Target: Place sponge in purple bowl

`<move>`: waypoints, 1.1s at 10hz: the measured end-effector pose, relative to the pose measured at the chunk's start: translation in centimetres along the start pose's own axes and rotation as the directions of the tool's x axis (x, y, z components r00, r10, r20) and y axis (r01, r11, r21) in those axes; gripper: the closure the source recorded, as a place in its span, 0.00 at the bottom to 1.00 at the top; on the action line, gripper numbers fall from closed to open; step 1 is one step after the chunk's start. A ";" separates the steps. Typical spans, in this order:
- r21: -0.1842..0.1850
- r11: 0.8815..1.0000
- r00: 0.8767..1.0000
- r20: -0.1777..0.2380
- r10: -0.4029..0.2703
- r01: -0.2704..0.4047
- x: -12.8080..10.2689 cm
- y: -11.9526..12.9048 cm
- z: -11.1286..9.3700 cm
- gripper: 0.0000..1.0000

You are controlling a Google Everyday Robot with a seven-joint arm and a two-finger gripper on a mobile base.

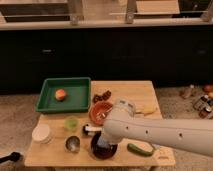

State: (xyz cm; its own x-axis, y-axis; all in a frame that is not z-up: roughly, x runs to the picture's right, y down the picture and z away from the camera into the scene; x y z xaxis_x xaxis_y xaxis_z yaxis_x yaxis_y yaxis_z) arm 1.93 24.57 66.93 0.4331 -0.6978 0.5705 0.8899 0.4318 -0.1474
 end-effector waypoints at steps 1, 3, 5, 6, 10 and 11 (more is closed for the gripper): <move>0.011 1.000 1.000 0.011 -0.003 0.003 -0.2 0.1 -0.3 1.00; 0.019 1.000 0.999 0.038 -0.003 0.002 -0.4 0.3 -0.6 1.00; 0.027 1.000 0.997 0.079 -0.003 0.000 -0.6 0.2 -0.8 1.00; 0.030 1.000 0.995 0.101 0.001 -0.004 -0.6 0.2 -0.9 1.00; 0.071 0.997 0.980 0.200 0.002 -0.017 -0.6 -0.2 -0.7 1.00; 0.076 0.997 0.973 0.230 0.004 -0.023 -0.5 -0.2 -0.6 1.00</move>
State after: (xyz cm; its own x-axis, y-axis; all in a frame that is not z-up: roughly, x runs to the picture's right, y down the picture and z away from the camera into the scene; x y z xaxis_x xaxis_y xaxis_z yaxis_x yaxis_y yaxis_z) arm 1.65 24.50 66.20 0.3923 -0.5454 0.7407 0.8663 0.4898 -0.0981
